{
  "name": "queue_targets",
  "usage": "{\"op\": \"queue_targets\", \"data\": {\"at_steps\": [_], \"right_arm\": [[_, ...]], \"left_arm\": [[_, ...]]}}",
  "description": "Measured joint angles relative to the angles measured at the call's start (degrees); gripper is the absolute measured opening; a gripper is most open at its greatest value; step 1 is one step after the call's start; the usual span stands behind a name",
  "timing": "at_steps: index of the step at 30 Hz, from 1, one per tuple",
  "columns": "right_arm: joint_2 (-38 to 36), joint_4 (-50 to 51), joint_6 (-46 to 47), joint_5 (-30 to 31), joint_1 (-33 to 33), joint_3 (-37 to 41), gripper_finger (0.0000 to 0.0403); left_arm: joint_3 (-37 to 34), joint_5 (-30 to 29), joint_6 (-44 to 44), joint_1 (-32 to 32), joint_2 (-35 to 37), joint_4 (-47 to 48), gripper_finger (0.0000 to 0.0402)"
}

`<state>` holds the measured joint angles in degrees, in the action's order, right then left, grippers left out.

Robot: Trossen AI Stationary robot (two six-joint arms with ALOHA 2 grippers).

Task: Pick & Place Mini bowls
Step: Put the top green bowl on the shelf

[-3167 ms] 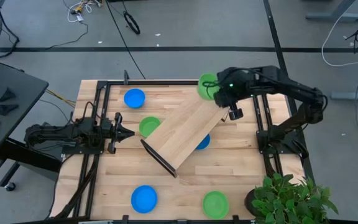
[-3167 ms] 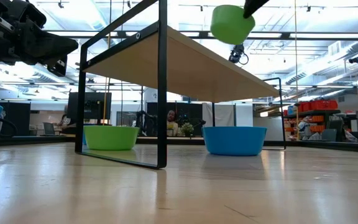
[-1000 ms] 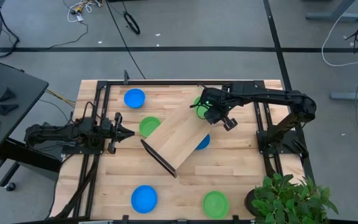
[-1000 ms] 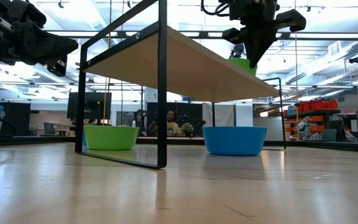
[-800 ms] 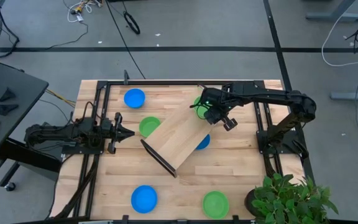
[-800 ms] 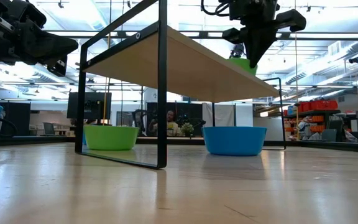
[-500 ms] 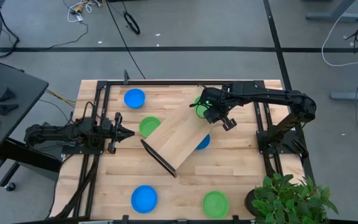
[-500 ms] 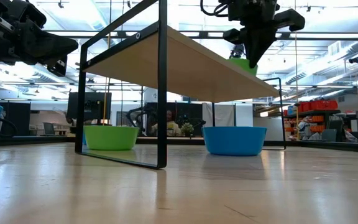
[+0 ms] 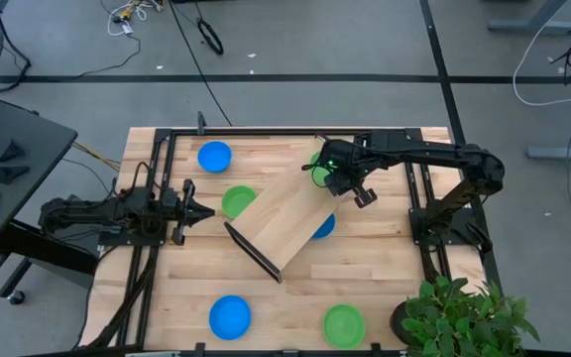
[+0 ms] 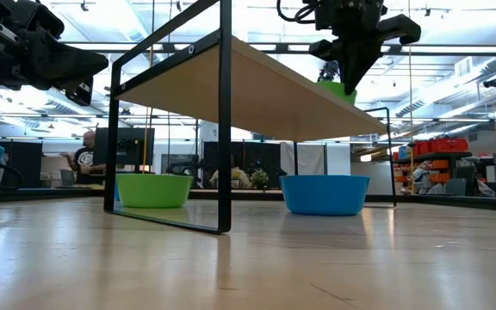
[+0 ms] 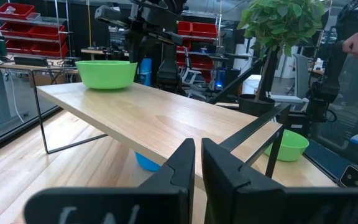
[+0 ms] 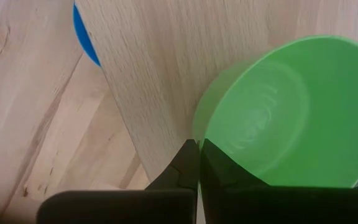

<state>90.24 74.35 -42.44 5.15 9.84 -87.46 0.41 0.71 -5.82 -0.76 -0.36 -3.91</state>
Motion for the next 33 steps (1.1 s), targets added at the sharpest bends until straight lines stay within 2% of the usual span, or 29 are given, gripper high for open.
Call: {"op": "queue_targets", "data": {"at_steps": [33], "right_arm": [[0.0,-1.5,-0.1,1.9,-2.4,0.0,0.0]], "left_arm": [[0.0,0.0,0.0,0.0,0.0,0.0,0.0032]]}}
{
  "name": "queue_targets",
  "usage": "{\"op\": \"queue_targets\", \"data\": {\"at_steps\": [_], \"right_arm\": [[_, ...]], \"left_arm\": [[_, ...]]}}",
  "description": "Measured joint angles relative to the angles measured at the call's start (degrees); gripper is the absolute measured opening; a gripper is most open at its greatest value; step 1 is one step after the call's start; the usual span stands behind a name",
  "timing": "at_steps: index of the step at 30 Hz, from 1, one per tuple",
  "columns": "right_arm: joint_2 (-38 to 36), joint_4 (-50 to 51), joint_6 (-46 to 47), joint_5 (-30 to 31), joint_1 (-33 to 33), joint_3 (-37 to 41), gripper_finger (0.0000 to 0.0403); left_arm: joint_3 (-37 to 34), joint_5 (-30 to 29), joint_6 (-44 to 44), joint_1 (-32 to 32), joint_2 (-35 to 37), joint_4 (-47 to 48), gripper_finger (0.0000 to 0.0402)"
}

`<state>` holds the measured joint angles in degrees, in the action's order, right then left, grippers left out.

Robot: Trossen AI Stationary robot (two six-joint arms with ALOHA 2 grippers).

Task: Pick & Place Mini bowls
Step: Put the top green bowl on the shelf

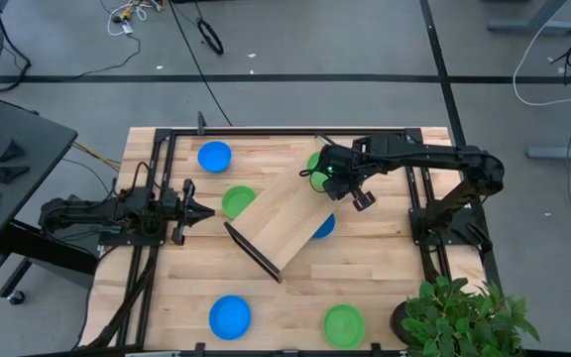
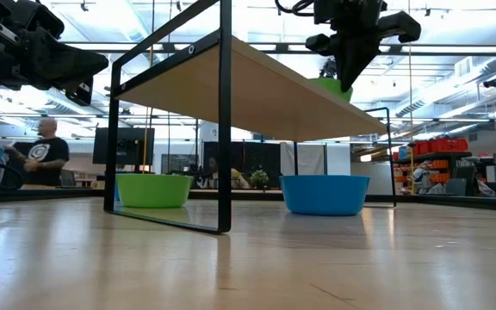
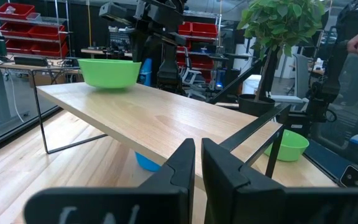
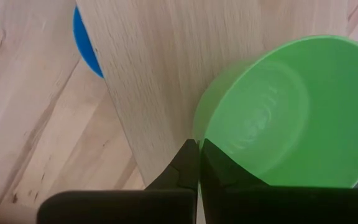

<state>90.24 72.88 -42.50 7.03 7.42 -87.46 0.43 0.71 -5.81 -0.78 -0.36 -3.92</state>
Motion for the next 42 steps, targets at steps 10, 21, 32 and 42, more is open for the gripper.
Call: {"op": "queue_targets", "data": {"at_steps": [10,21,32,42], "right_arm": [[0.0,0.0,0.0,0.0,0.0,0.0,0.0],[0.0,0.0,0.0,0.0,0.0,0.0,0.0],[0.0,0.0,1.4,0.0,0.0,0.0,0.0],[0.0,-0.3,1.5,0.0,0.0,0.0,0.0]], "left_arm": [[0.0,0.0,0.0,0.0,0.0,0.0,0.0032],[0.0,0.0,0.0,0.0,0.0,0.0,0.0032],[0.0,0.0,0.0,0.0,0.0,0.0,0.0032],[0.0,0.0,0.0,0.0,0.0,0.0,0.0032]]}}
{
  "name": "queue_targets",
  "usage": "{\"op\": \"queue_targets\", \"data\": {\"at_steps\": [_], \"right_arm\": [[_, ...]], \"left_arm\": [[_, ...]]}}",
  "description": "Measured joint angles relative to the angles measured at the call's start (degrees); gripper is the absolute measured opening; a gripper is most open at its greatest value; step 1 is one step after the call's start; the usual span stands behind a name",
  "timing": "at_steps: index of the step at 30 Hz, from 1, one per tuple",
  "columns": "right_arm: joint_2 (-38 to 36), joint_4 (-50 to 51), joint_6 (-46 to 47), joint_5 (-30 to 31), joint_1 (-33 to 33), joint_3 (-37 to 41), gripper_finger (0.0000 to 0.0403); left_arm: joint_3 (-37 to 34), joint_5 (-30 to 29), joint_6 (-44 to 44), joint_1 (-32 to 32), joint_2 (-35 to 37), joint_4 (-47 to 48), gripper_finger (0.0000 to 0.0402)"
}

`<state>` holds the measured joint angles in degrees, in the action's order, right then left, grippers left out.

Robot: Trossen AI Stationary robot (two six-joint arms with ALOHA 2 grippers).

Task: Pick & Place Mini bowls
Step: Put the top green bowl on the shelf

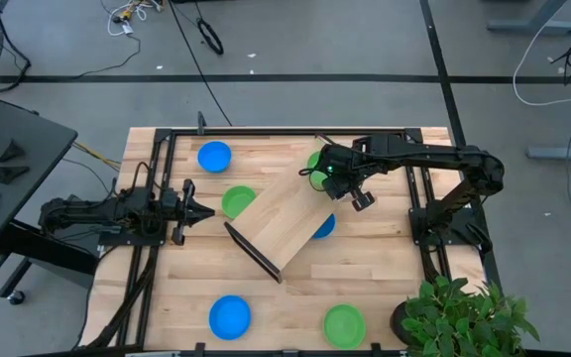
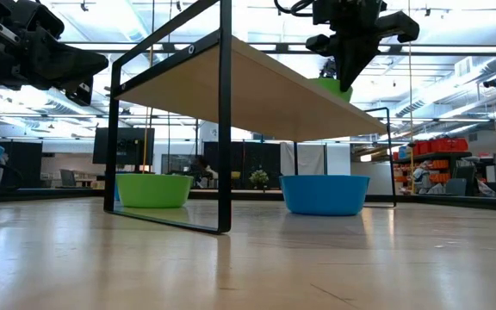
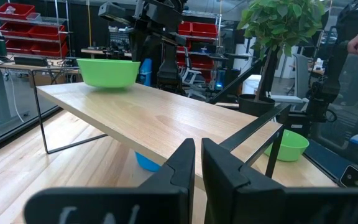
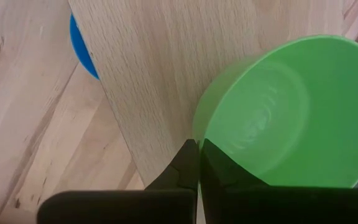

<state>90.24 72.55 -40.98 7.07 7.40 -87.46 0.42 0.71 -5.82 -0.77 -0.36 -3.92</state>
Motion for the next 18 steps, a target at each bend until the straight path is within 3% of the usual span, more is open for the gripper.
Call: {"op": "queue_targets", "data": {"at_steps": [18], "right_arm": [[0.0,-0.7,0.5,3.8,-0.8,2.9,0.0]], "left_arm": [[0.0,0.0,0.0,0.0,0.0,0.0,0.0032]]}}
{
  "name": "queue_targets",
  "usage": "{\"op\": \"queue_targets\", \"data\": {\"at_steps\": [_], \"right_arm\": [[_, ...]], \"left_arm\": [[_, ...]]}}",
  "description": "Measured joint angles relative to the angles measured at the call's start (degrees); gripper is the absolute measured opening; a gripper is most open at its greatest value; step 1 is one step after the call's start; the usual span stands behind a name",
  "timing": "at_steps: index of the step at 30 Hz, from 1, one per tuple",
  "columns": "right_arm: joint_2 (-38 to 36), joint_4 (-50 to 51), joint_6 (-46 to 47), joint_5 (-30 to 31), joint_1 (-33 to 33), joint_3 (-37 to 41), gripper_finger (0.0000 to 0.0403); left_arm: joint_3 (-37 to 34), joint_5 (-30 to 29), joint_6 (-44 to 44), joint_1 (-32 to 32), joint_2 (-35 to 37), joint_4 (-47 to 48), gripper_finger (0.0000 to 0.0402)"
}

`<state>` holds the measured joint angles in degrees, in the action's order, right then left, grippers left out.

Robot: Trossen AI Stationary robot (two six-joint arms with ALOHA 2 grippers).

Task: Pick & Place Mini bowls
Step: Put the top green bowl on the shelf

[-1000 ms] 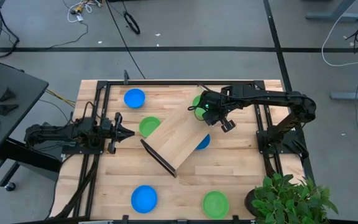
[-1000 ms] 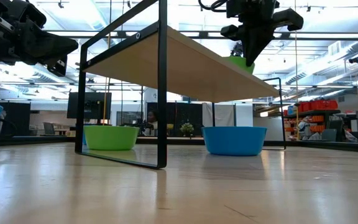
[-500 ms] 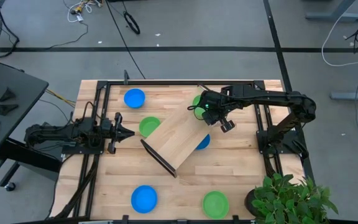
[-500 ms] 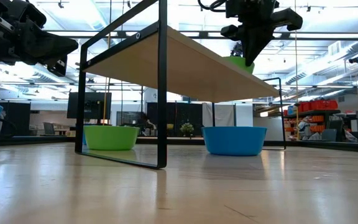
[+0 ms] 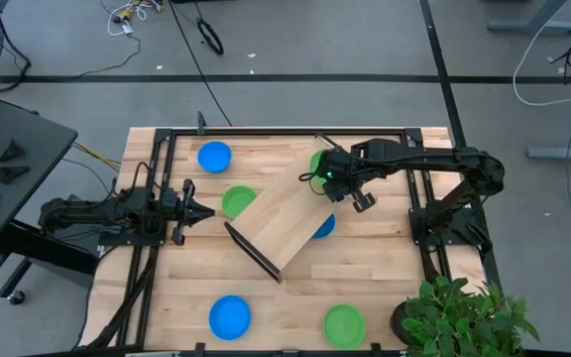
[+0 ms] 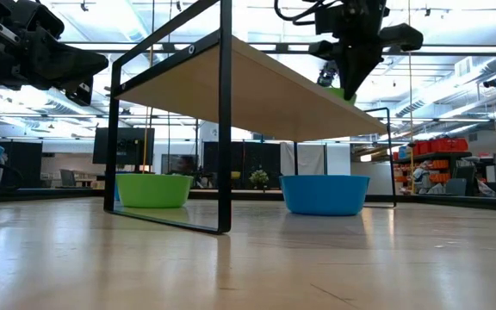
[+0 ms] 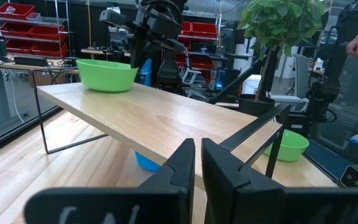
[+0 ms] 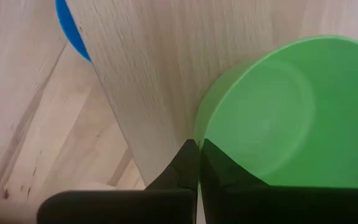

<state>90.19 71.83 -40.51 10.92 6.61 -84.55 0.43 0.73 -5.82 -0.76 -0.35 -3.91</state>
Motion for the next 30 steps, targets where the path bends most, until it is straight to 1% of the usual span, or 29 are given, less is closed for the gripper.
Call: {"op": "queue_targets", "data": {"at_steps": [8,18,22,30], "right_arm": [[0.0,-0.3,-0.6,-0.2,-0.7,0.0,0.0],[0.0,-2.0,-4.9,-1.4,-6.6,-0.1,0.0],[0.0,-3.9,-6.3,-3.1,-8.7,-1.1,0.0],[0.0,-5.8,-7.4,-3.0,-11.3,-3.9,0.0]], "left_arm": [[0.0,0.0,0.0,0.0,0.0,0.0,0.0032],[0.0,0.0,0.0,0.0,0.0,0.0,0.0032],[0.0,0.0,0.0,0.0,0.0,0.0,0.0032],[0.0,0.0,0.0,0.0,0.0,0.0,0.0032]]}}
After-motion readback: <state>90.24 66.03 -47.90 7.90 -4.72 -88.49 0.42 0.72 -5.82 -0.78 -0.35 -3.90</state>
